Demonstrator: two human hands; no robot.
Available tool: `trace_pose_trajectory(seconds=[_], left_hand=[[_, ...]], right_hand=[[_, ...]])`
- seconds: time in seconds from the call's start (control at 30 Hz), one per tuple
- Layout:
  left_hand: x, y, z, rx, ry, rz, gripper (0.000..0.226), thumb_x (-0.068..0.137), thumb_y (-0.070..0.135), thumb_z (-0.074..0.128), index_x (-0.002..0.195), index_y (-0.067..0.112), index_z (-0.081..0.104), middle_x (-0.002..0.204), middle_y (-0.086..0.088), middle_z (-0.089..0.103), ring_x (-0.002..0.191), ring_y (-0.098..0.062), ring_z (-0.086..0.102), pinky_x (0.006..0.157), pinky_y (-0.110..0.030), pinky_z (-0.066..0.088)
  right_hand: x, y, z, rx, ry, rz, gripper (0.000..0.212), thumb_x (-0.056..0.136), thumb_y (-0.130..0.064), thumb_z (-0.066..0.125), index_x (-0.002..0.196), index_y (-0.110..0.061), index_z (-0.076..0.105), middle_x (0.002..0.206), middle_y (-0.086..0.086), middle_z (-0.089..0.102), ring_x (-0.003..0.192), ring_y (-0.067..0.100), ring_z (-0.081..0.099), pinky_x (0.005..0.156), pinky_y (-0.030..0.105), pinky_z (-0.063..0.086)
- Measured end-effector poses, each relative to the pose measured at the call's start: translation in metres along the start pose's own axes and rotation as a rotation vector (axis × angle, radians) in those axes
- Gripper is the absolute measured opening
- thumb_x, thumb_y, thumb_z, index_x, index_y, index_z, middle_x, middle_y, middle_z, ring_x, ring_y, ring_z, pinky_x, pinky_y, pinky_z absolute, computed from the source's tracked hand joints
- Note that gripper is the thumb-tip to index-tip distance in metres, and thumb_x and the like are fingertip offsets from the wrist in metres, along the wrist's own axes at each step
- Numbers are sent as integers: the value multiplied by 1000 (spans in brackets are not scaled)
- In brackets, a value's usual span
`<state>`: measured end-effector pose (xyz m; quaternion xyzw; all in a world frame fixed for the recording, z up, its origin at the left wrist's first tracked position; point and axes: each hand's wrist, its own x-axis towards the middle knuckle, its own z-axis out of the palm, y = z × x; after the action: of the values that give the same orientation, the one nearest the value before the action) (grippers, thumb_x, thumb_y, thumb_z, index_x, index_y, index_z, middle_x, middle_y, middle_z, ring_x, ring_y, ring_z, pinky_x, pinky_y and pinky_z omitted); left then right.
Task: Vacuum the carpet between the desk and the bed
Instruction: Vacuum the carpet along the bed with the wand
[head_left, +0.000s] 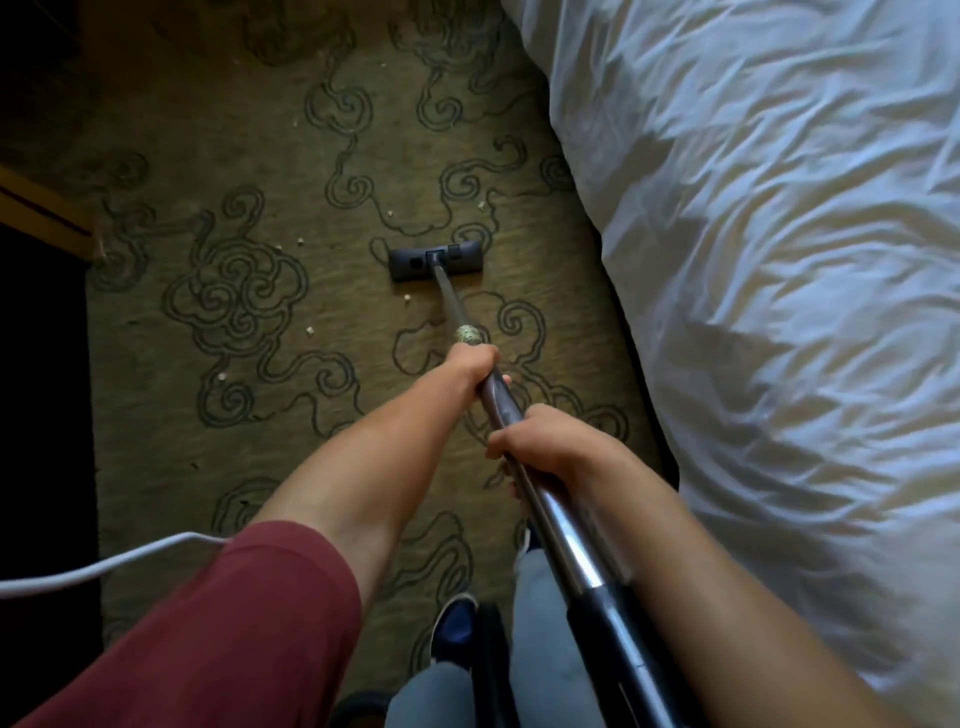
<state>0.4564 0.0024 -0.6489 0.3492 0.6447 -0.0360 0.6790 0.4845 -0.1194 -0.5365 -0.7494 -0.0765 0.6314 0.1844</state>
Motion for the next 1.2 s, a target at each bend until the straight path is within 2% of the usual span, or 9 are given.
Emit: trace_pose_trajectory(seconds=[0.1, 0.17, 0.33, 0.47, 0.7, 0.8, 0.93, 1.1, 1.2], left_hand=[[30, 60, 8, 12, 4, 13, 8, 96, 5, 52, 101, 4, 47, 94, -17, 59, 57, -23, 61, 31, -26, 50], [47, 96, 18, 18, 16, 11, 8, 96, 6, 52, 99, 5, 45, 88, -16, 59, 58, -22, 61, 32, -26, 50], [82, 186, 56, -3, 48, -28, 15, 97, 10, 53, 107, 5, 43, 96, -18, 59, 58, -22, 62, 33, -26, 52], [101, 250, 72, -53, 66, -36, 21, 97, 8, 53, 114, 7, 41, 89, -17, 57, 56, -23, 61, 32, -26, 51], [153, 331, 67, -75, 69, -28, 17, 95, 8, 56, 108, 4, 46, 79, -14, 59, 34, -17, 62, 35, -26, 51], [183, 374, 55, -88, 60, -19, 12, 95, 10, 56, 102, 6, 47, 77, -14, 61, 35, -17, 64, 34, -25, 50], [224, 443, 38, -82, 76, -16, 10, 94, 7, 56, 91, 6, 46, 75, -13, 60, 54, -23, 65, 37, -27, 51], [280, 538, 13, -92, 65, 3, 14, 95, 6, 56, 103, 5, 45, 75, -12, 56, 38, -20, 62, 43, -30, 55], [309, 595, -8, -85, 82, 2, 17, 95, 7, 56, 108, 5, 45, 76, -13, 56, 31, -19, 59, 46, -32, 55]], right_hand=[[31, -53, -32, -17, -6, -19, 19, 79, -10, 68, 85, -4, 51, 67, 15, 62, 41, 25, 64, 41, 32, 54], [49, -83, -59, -26, -33, -8, 21, 80, -12, 69, 88, -5, 51, 66, 16, 64, 44, 26, 66, 45, 36, 57], [85, -157, -141, -96, -99, 55, 24, 82, -16, 70, 89, -7, 48, 55, 11, 69, 41, 22, 67, 37, 28, 51], [106, -215, -186, -151, -147, 56, 26, 83, -17, 69, 96, -6, 49, 77, 16, 70, 48, 24, 70, 44, 33, 57], [149, -299, -222, -302, -118, 33, 30, 79, -26, 72, 90, -14, 45, 85, 14, 71, 64, 25, 74, 63, 38, 63], [182, -338, -222, -284, -76, -13, 33, 77, -24, 72, 93, -9, 47, 88, 18, 69, 71, 30, 73, 71, 45, 62], [224, -405, -230, -244, -63, -19, 35, 73, -25, 73, 94, -7, 52, 89, 19, 69, 74, 33, 72, 77, 50, 61], [272, -505, -241, -213, -57, -2, 27, 76, -20, 68, 90, -6, 49, 76, 18, 65, 48, 28, 68, 49, 39, 59], [293, -568, -244, -288, -59, -20, 27, 74, -24, 67, 89, -7, 53, 78, 18, 69, 52, 29, 70, 51, 40, 60]])
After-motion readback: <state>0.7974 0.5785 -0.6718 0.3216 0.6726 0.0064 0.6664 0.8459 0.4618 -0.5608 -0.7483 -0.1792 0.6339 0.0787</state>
